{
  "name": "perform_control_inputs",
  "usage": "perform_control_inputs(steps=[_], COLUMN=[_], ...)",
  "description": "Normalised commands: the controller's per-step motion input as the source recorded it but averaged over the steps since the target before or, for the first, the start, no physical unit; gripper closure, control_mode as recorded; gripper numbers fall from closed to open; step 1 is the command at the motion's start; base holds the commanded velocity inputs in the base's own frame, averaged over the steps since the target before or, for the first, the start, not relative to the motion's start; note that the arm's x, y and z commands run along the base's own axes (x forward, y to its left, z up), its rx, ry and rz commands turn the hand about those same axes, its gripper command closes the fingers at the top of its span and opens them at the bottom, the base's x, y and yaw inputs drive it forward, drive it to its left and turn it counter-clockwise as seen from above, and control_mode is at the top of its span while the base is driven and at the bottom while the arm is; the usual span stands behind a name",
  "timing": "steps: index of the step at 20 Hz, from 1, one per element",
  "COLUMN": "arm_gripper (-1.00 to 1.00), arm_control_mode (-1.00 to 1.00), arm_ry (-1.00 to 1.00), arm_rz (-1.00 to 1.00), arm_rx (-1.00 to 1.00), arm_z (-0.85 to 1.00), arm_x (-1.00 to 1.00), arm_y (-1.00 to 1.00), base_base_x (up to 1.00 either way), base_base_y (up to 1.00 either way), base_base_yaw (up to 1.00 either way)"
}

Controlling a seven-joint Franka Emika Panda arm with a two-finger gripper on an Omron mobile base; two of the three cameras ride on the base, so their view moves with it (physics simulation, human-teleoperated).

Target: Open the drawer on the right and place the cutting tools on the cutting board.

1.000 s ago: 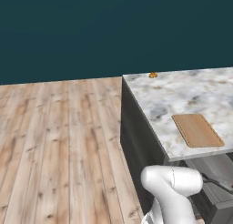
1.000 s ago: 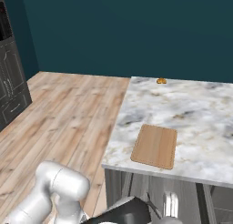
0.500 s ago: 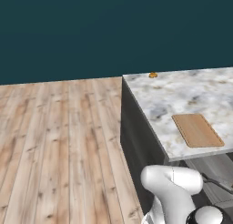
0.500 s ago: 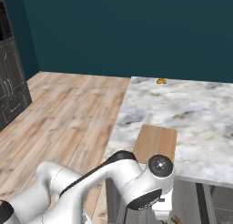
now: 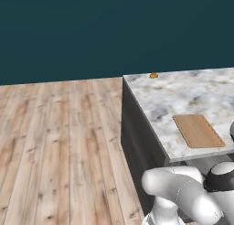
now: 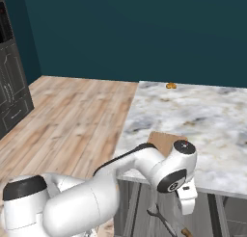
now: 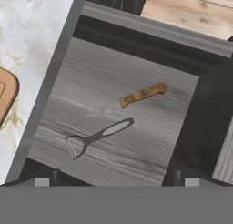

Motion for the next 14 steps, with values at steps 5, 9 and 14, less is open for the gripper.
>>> perform_control_inputs(steps=[5,9,14], arm_gripper=[-1.0,-1.0,-1.0], arm_control_mode=[-1.0,-1.0,-1.0], arm_ry=[0.01,0.03,0.06], arm_rz=[0.12,0.05,-0.22], arm_rx=[0.12,0.01,-0.01], arm_z=[-0.53,-0.21,0.0], arm_x=[0.0,0.0,0.26], arm_y=[-0.95,-0.24,0.14], base_base_x=[0.0,0.0,0.0], base_base_y=[0.0,0.0,0.0], base_base_yaw=[0.0,0.0,0.0])
